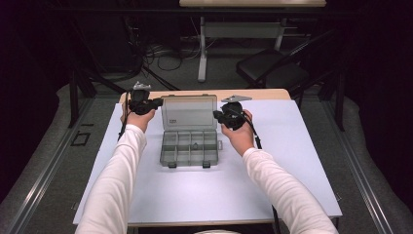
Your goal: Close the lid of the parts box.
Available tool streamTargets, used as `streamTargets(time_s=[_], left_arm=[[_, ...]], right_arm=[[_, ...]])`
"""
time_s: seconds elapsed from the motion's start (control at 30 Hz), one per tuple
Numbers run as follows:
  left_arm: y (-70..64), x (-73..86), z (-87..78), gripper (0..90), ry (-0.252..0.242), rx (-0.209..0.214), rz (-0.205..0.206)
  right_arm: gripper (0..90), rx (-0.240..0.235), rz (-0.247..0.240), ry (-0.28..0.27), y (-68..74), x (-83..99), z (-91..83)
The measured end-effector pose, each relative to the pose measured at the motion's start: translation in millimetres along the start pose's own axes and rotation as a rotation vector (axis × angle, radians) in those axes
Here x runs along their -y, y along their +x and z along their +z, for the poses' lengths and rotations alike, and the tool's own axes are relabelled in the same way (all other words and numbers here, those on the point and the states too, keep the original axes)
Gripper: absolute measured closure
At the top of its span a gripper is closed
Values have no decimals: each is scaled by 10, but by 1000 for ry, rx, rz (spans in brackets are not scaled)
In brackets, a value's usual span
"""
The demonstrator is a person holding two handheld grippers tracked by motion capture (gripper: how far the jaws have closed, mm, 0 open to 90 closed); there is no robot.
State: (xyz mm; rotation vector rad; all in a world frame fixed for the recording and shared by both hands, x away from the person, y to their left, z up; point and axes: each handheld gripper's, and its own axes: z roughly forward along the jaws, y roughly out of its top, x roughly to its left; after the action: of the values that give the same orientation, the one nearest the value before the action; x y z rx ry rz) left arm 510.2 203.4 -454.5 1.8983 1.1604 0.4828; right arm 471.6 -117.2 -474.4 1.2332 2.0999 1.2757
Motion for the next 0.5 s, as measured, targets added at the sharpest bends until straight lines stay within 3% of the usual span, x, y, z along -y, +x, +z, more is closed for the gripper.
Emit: streamTargets(time_s=[0.23, 0.33, 0.5], left_arm=[[-22, 2, -10, 839, -9, -7, 3], [-35, 17, -32, 839, -17, -8, 8], [-51, 83, -74, 841, -53, -3, 0]], right_arm=[[900, 8, -7, -9, 6, -109, -53], [900, -1, 13, -5, -3, -173, -82], [900, 5, 11, -8, 9, -269, -126]])
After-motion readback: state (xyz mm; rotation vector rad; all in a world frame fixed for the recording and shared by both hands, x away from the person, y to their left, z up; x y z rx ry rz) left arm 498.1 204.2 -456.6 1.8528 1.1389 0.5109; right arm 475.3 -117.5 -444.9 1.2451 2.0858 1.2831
